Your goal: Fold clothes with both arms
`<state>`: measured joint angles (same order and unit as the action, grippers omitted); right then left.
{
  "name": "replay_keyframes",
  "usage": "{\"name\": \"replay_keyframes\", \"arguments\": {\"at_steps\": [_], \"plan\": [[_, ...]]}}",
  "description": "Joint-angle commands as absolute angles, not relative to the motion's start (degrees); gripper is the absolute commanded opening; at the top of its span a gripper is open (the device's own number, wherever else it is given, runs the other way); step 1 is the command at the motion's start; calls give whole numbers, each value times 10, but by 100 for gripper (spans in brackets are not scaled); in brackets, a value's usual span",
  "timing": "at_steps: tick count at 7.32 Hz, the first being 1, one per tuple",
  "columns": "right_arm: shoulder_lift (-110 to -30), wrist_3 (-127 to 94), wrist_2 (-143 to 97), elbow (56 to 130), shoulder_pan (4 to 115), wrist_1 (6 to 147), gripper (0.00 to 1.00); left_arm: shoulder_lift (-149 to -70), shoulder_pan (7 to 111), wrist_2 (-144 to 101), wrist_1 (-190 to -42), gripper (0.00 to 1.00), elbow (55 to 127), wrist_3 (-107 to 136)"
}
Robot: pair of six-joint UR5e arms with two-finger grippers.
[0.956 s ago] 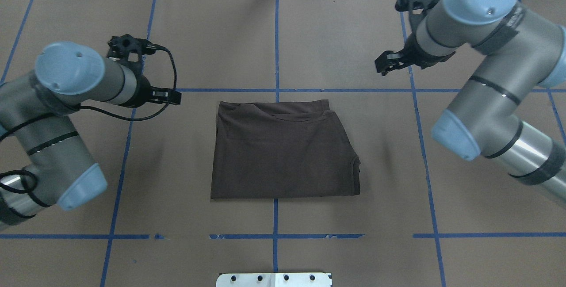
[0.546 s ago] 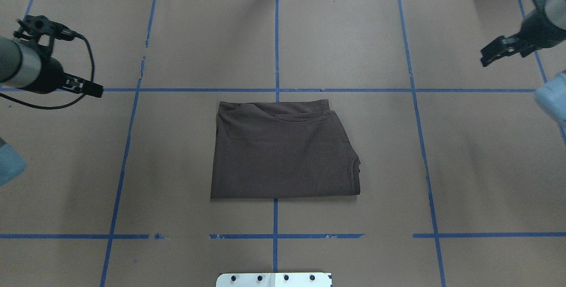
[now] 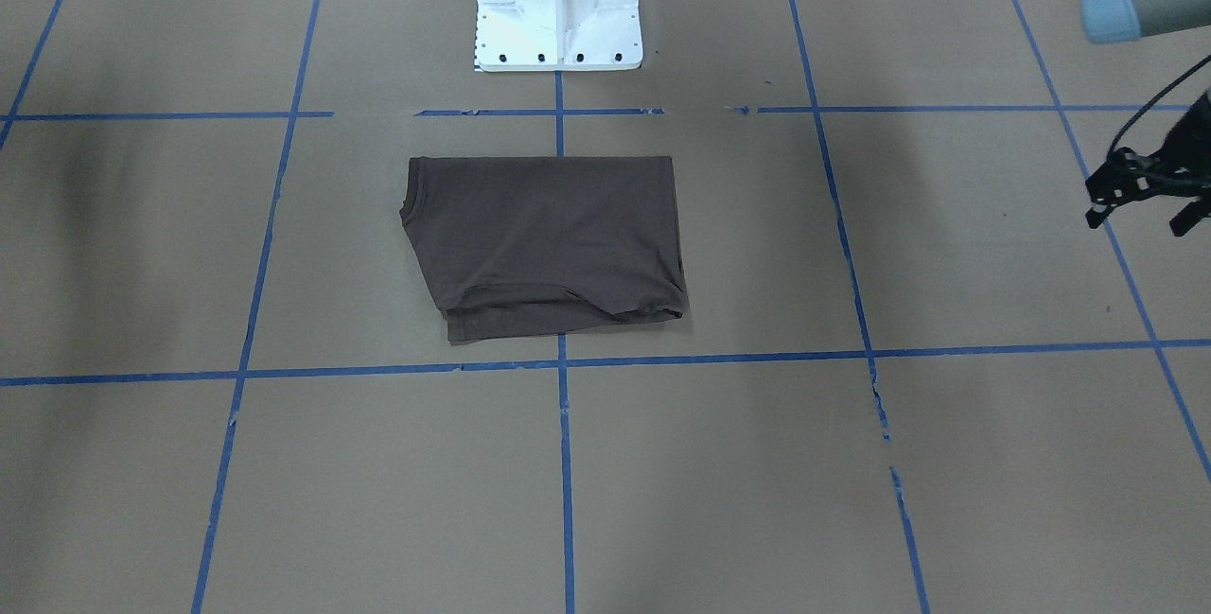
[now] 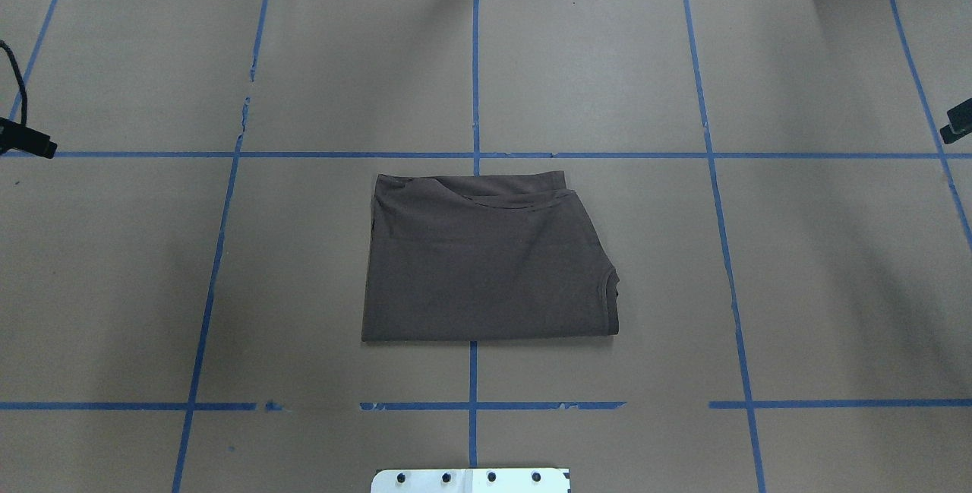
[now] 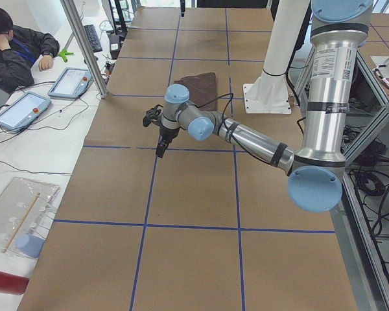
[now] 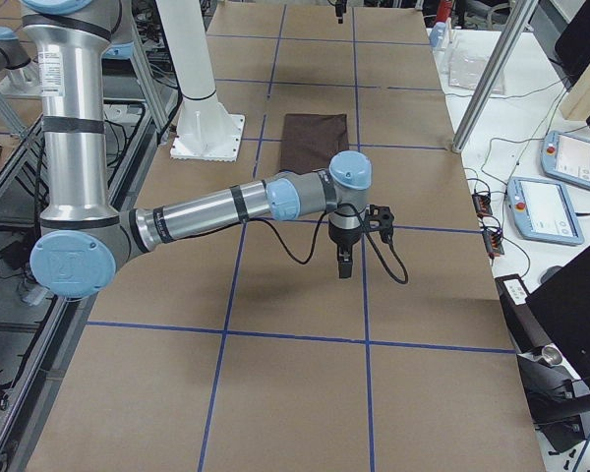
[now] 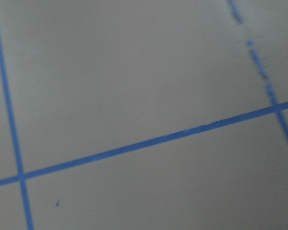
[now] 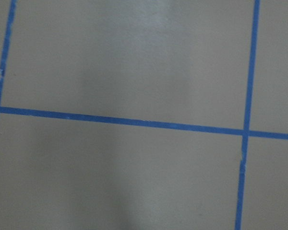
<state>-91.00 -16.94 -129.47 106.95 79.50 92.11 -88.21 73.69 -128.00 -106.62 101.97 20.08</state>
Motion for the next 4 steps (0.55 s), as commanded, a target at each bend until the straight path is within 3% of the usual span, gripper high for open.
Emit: {"name": "replay_keyframes", "arguments": {"at_steps": [1,4], "plan": [[-948,-161,-1310,1074,846,923,100,-847,839,-1357,-1063,100,982,95],[-1004,-56,-1300,1064,854,923,100,-813,867,-1359,-1063,100,971,85]]}}
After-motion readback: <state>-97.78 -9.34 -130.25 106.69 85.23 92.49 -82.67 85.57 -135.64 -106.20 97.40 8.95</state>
